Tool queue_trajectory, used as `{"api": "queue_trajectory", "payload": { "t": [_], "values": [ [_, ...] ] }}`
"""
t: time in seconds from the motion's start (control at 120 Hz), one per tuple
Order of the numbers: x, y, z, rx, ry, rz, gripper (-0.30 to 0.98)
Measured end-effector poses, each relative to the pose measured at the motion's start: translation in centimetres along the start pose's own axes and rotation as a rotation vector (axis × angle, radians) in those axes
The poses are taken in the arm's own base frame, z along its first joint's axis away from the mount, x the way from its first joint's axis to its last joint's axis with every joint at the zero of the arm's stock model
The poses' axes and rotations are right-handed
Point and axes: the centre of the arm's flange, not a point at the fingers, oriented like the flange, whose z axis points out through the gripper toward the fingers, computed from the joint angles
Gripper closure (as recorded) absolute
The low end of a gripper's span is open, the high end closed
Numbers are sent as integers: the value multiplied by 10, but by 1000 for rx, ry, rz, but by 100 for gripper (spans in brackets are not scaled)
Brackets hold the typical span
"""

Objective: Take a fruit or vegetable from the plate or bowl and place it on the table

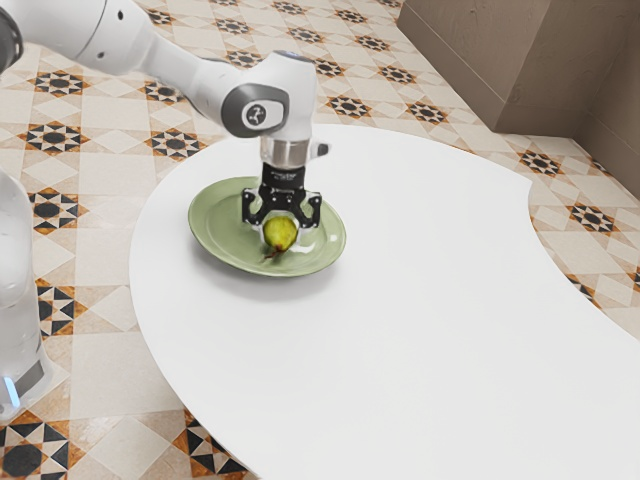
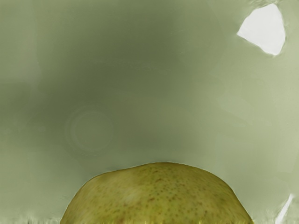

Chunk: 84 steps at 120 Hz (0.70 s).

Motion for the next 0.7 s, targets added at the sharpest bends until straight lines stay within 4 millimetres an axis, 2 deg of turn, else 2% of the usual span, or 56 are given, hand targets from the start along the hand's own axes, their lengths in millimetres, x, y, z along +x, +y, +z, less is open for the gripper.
{"api": "queue_trajectory", "payload": {
  "t": [0.108,0.183,0.25,0.317,0.383,0.567,0.675,0.7],
  "values": [
    [-33,18,-33,-54,52,70,34],
    [-72,47,-59,-87,117,160,34],
    [-99,80,-71,-106,150,220,33],
    [-115,116,-65,-102,153,259,33],
    [-126,138,-51,-87,144,279,34],
    [-154,182,-34,-90,129,309,34],
    [-160,196,-33,-95,143,316,34],
    [-159,197,-33,-96,147,312,30]
  ]
}}
